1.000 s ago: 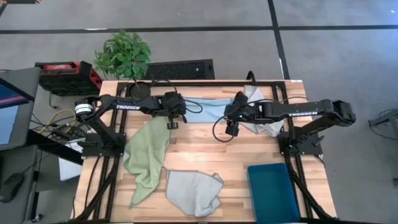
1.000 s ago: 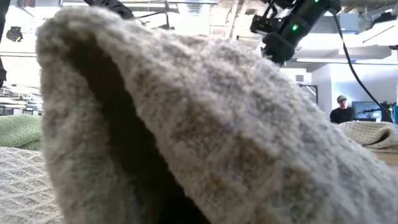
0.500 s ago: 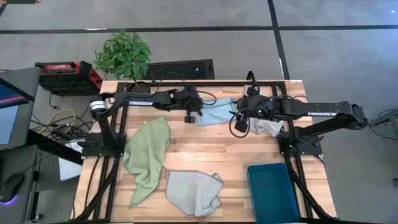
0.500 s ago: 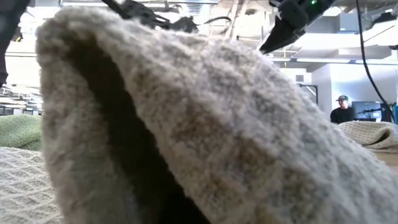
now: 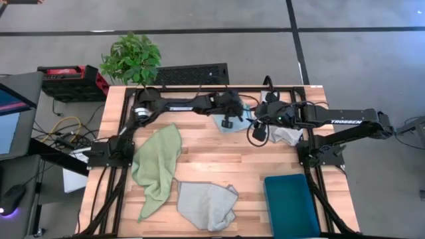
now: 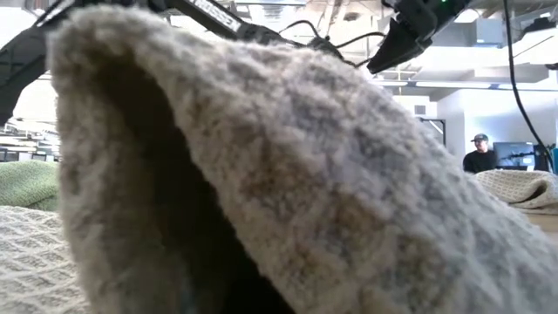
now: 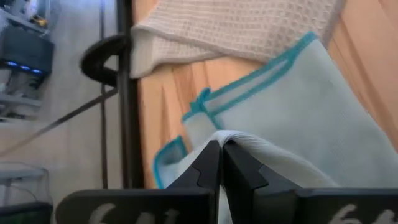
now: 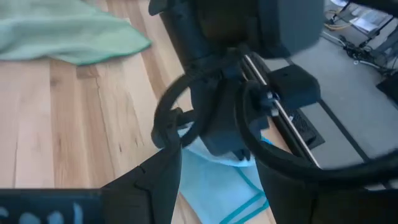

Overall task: Fold microfiber towels
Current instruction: Fold the blue microfiber towel

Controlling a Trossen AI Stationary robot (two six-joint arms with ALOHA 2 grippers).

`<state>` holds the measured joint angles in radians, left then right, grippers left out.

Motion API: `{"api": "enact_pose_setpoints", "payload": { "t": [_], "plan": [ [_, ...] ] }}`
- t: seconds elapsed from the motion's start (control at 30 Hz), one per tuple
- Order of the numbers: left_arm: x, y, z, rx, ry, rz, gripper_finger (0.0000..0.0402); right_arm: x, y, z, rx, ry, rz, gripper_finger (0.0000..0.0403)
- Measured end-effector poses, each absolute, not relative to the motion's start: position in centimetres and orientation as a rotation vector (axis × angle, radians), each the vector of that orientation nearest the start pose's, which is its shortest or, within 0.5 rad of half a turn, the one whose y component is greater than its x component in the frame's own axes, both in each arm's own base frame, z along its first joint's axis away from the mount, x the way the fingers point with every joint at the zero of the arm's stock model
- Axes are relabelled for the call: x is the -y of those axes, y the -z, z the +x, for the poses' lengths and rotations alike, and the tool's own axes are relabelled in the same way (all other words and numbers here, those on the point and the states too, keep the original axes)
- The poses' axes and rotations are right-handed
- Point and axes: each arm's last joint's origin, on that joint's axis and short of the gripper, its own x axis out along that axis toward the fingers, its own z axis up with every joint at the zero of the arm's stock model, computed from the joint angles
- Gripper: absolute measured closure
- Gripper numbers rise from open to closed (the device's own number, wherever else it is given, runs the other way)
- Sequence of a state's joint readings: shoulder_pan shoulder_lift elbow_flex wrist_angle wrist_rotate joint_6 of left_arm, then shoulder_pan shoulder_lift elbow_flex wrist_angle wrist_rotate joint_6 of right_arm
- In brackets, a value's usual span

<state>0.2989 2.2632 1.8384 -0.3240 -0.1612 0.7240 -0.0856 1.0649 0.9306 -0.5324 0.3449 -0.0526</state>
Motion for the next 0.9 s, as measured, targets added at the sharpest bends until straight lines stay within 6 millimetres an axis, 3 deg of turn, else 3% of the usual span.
{"api": "enact_pose_setpoints", "payload": {
  "t": [0.27,0.57,0.9],
  "plan": [
    [-14.5,-18.7,50.6,-0.864,-0.061,0.635,0.0401,2.8,-29.9,21.3,-0.727,0.395,-0.142,0.0175],
    [-13.5,-18.0,50.9,-0.923,-0.088,0.676,0.0397,2.8,-29.7,21.2,-0.742,0.393,-0.145,0.0175],
    [-12.2,-18.0,51.2,-0.932,-0.128,0.707,0.0312,2.8,-29.7,21.2,-0.747,0.390,-0.154,0.0175]
  ]
}}
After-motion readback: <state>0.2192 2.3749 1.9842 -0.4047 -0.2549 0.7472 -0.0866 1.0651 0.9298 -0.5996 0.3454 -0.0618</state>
